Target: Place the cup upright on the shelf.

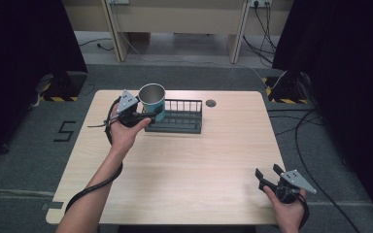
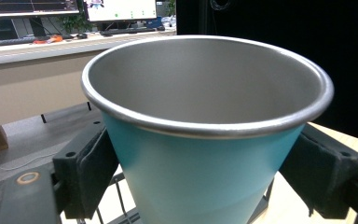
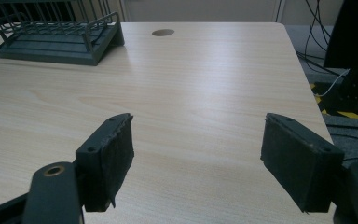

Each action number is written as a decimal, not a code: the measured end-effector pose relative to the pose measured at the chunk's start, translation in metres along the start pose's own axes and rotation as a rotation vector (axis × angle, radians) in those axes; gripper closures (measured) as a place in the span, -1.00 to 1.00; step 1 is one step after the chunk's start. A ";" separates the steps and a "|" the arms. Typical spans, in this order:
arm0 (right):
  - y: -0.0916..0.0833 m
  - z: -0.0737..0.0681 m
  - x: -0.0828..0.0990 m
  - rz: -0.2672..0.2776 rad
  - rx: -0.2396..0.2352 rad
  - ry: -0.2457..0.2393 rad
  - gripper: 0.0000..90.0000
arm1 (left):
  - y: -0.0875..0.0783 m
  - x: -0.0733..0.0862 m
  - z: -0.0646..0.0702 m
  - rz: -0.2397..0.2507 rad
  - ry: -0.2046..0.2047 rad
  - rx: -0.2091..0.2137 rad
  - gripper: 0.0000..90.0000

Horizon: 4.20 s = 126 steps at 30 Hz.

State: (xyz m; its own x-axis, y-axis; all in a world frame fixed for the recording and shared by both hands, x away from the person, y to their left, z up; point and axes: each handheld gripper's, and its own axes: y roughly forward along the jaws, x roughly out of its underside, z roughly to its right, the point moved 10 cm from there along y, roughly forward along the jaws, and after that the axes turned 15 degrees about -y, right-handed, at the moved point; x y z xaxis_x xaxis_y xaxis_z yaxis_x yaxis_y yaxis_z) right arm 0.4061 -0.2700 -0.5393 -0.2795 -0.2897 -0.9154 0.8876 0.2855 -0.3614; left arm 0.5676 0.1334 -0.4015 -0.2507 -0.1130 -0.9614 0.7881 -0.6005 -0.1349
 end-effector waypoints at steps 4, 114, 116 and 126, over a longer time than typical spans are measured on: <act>0.000 0.000 0.000 0.001 0.000 -0.001 -0.42 | 0.004 -0.002 0.000 -0.001 0.000 -0.002 -0.65; 0.002 -0.001 0.002 -0.003 -0.014 0.002 -0.42 | 0.098 0.059 -0.019 -0.235 -0.054 -0.156 -0.65; 0.002 -0.001 0.002 -0.003 -0.014 0.002 -0.42 | 0.098 0.059 -0.019 -0.237 -0.055 -0.156 -0.65; 0.002 -0.001 0.002 -0.003 -0.014 0.000 -0.42 | 0.099 0.063 -0.018 -0.241 -0.065 -0.154 -0.66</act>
State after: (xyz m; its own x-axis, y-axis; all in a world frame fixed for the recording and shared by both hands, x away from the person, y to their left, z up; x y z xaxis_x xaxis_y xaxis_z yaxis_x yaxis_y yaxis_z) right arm 0.4071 -0.2694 -0.5418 -0.2827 -0.2905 -0.9142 0.8814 0.2975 -0.3670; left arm 0.6397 0.0812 -0.4794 -0.4723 -0.0353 -0.8807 0.7764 -0.4896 -0.3968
